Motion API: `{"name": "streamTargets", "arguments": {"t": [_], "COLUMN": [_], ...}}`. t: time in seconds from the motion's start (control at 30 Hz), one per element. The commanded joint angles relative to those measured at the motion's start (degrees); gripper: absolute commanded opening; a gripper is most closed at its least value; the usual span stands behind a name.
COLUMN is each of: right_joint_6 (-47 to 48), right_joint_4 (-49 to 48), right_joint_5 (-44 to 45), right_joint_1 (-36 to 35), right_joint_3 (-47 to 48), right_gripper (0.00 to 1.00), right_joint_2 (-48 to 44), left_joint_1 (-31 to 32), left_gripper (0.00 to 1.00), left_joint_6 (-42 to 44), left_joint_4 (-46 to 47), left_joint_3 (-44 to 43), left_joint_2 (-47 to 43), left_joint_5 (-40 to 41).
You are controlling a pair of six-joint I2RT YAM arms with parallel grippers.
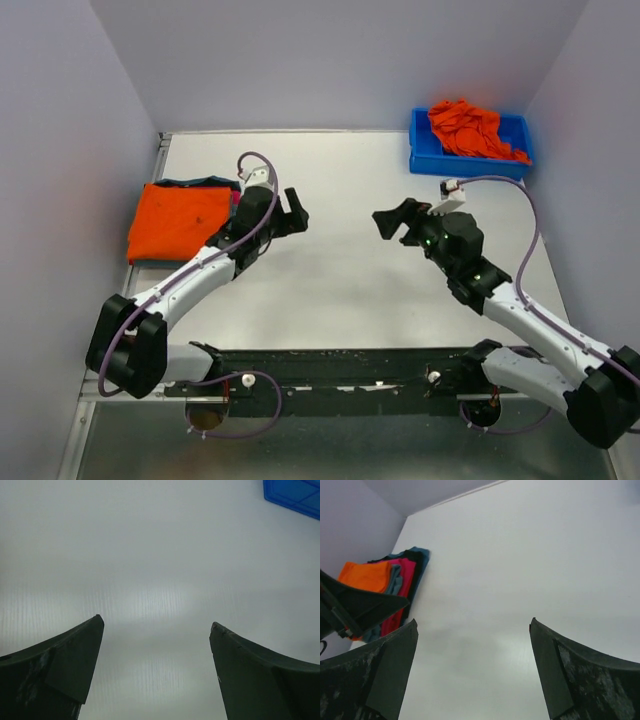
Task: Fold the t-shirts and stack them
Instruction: Smooth out wrinkles on the folded tshirt
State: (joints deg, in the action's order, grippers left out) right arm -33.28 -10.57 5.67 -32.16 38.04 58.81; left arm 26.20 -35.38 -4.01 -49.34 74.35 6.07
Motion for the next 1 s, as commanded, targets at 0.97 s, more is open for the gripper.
{"name": "streamTargets", "arguments": {"t": [0.97], "right_joint_6": [4.71], "right_joint_4": [4.5], "right_joint_5": [18.59], "right_joint_1": [0.26], "right_joint_3": [-14.49], "right_gripper": [0.97], "right_joint_2": [-9.32], "left_joint_1": [9.84], "left_gripper": [0.98], "left_joint_6": [11.38], "left_joint_4": [28.35], "left_joint_3": [15.24], "left_joint_2": [-2.89], "left_joint_5": [0.71]}}
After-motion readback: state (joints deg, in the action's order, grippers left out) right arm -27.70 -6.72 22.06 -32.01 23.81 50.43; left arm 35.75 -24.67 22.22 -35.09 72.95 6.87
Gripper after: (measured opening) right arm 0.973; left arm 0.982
